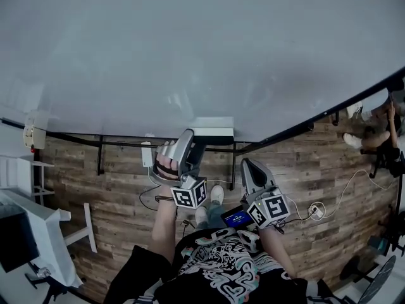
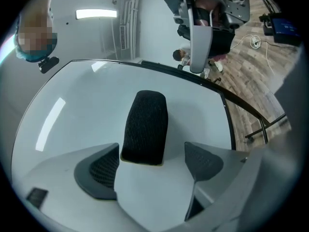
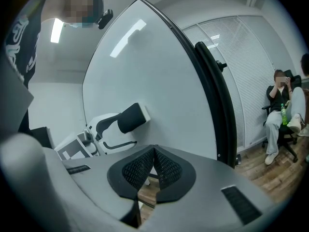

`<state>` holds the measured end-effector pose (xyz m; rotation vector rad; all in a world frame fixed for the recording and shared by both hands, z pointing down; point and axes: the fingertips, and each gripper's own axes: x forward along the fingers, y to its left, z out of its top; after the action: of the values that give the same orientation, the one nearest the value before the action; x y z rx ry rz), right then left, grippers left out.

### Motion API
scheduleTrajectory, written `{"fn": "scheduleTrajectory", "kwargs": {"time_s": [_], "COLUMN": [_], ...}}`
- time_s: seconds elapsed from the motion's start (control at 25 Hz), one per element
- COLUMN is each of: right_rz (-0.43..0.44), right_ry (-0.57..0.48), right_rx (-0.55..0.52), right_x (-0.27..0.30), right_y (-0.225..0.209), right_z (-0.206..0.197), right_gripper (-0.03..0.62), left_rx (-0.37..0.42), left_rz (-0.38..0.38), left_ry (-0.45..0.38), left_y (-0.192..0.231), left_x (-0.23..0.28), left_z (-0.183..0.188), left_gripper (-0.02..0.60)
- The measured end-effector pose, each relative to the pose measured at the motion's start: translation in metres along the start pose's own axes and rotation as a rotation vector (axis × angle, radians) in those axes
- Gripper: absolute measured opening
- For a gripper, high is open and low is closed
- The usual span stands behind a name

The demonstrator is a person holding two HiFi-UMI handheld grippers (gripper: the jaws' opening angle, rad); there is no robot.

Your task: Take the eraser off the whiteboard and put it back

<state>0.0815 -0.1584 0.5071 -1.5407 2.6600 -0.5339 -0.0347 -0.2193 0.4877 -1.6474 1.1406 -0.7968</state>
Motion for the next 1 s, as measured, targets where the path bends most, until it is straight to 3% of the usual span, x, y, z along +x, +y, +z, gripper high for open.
{"fn": "scheduleTrajectory", "kwargs": {"time_s": [0.28,0.4,0.52,1.0], "right_rz": [0.007,0.009,0.008,-0.004], "right_ry": [-0.006,-0.009,-0.009,-0.017], "right_rx": [0.009,0.003,-0.001,0.016], "right_x": [0.006,0.008,0.008,0.002], "right_y": [-0.002,-0.003,-0.004,-0.004], "right_z": [-0.001,0.002,0.003,0.003], "right_gripper": [0.015,0.015,0.015,0.015], "left_rx": [0.037,0.047,0.056,0.060], "left_rz": [-0.007,0.000,-0.002,-0.022], "left_ry": [0.004,0.000,-0.017,-0.027], "left_y": [0.003,0.008,0.012,0.012], "left_x": [0.008,0.006,0.005,0.004], "left_z": [0.000,0.001,0.004,0.002], "left_gripper": [0.399,0.365,0.284,0.282]}}
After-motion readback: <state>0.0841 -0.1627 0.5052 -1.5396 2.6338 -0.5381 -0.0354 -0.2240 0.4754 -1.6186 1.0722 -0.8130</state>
